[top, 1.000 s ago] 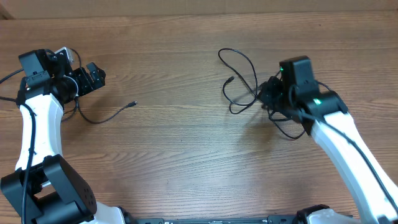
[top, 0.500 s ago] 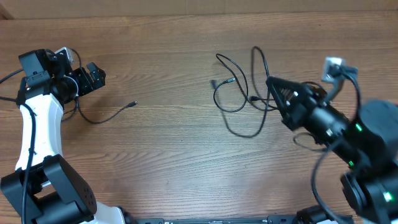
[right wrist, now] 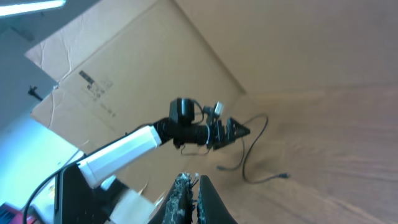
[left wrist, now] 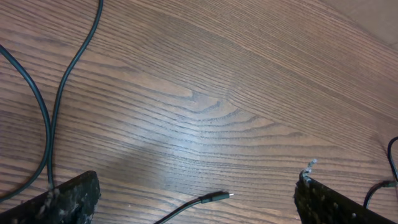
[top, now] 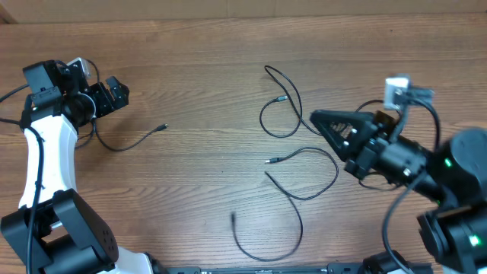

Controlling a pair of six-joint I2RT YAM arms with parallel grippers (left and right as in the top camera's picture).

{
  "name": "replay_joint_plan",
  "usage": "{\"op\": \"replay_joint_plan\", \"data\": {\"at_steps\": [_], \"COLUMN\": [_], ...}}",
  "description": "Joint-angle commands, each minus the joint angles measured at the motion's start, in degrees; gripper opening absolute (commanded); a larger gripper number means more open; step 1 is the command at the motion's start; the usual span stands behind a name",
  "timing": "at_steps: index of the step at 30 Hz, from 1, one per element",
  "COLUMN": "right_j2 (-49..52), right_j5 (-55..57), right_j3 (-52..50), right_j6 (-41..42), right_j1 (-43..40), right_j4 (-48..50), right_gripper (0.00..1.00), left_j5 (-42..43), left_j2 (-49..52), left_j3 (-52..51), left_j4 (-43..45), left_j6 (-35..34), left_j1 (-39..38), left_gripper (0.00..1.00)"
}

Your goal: Untangle cables

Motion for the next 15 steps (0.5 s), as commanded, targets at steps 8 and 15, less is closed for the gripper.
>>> {"op": "replay_joint_plan", "data": {"at_steps": [8,15], "right_j2": [14.5,26.4], "right_j5": [-9.5,-5.3], "right_j3": [-0.2,-0.2], "right_j6": [0.1,0.1], "right_j1": [0.2,0.2], "right_j4": [-2.2,-5.1], "right_gripper": [0.04,0.04], "left_j5": [0.6,0.6], "left_j2": [0.4,0.4], "left_j3": [0.1,0.1], "left_j4": [0.1,0.1], "left_j6": [-0.8,-0.8], "left_j1": [-0.1,-0.1], "left_gripper": [1.0,1.0]}}
